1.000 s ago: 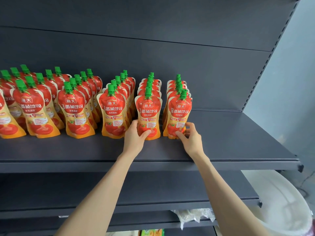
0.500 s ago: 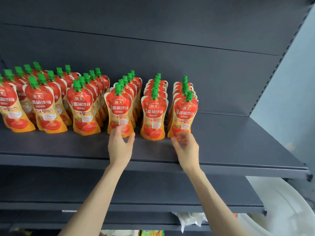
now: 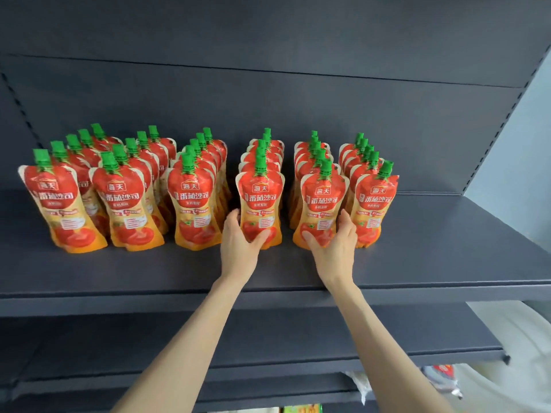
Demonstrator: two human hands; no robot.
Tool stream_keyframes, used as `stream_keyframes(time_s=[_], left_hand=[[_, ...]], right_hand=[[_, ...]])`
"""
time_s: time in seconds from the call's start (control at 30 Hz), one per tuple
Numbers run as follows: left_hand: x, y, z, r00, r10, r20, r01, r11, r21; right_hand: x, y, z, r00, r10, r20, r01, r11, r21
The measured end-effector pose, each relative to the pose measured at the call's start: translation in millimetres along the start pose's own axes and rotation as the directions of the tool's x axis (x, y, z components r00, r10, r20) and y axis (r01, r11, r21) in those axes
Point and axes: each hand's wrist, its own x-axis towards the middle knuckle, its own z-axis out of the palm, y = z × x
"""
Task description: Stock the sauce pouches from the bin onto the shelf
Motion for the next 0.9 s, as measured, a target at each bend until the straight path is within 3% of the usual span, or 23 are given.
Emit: stream_keyframes(time_s=[0.27,0.63,0.9], left_hand=[[10.9,-10.3,-5.4,0.985,0.013,0.174,0.009,0.992,-0.126],[13.2,-16.4,-4.3,0.980,-0.010,0.197,0.044,0.985,-0.169],[9.6,-13.5,-5.3,0.982,-0.050,0.183,0.068,0.993,-0.092]], right_hand=[[2.7,4.4,7.3,0.998,0.065,0.012,-0.063,0.991,-0.117],[6.6,7.8,8.1,0.998,0.064,0.027,-0.060,0.989,-0.133],[2.5,7.3,5.2,0.997,0.068,0.026,-0.064,0.990,-0.127]])
